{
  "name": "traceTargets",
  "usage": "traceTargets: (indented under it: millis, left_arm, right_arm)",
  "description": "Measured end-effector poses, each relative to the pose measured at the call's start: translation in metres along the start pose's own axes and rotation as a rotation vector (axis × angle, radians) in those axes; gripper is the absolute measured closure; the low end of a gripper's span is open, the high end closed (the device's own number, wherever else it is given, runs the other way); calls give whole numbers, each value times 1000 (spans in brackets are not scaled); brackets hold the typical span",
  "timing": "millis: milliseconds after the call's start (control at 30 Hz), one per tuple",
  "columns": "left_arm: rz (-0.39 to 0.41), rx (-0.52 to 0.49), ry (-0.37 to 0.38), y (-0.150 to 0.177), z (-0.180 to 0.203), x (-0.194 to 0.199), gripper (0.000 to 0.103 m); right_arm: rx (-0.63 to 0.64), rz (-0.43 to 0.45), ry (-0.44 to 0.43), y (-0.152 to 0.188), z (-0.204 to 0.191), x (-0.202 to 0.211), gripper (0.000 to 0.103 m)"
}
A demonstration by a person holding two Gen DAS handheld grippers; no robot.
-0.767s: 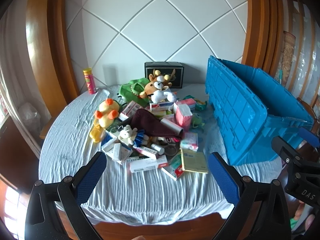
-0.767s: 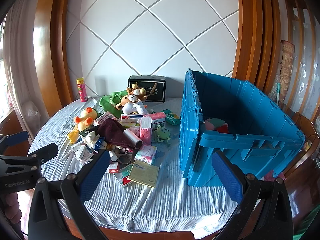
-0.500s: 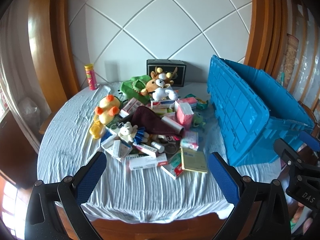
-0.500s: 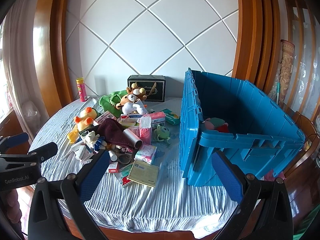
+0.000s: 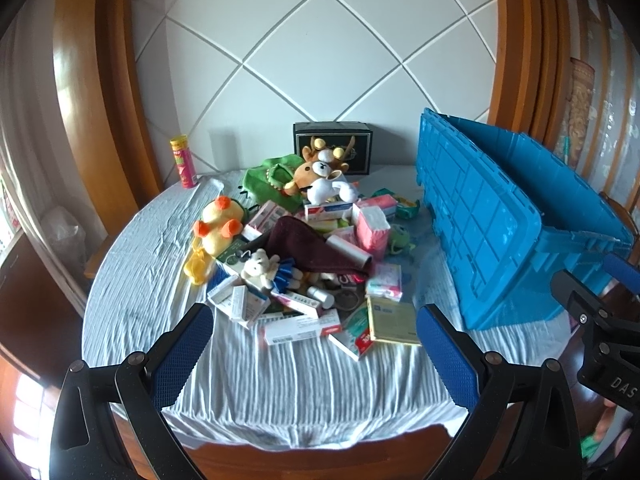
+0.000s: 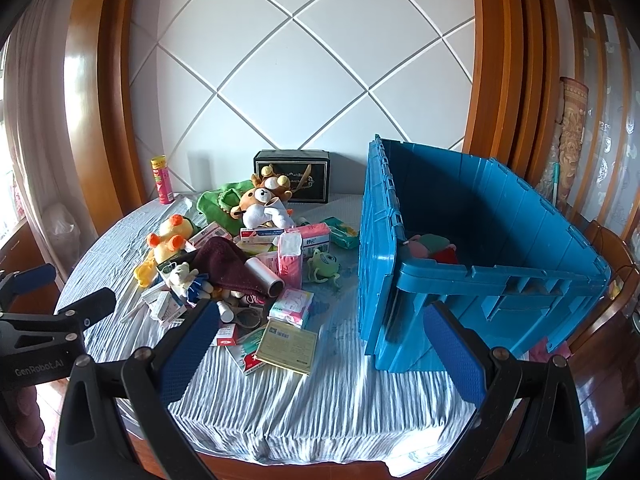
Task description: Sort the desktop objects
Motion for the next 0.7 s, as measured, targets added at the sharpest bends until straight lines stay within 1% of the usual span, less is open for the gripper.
traceTargets:
  millis: [333, 700]
  left_arm:
    - [-21, 10, 6, 4, -3, -2, 0]
    - [-26, 24, 8, 5, -9, -3, 0]
  right_arm:
    - [2, 2, -1, 2, -3, 1, 0]
    - [4, -8, 1, 6, -5, 2, 0]
Point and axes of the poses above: each gripper's, at about its wrist camera, not at the fingertips, and x roughly against the way its jaws point, z to its right, y to its underside, the point moved 4 cm from there along -x, roughly the way its jaws point, and after that the axes turned 14 degrees about z, right-handed, at the moved point
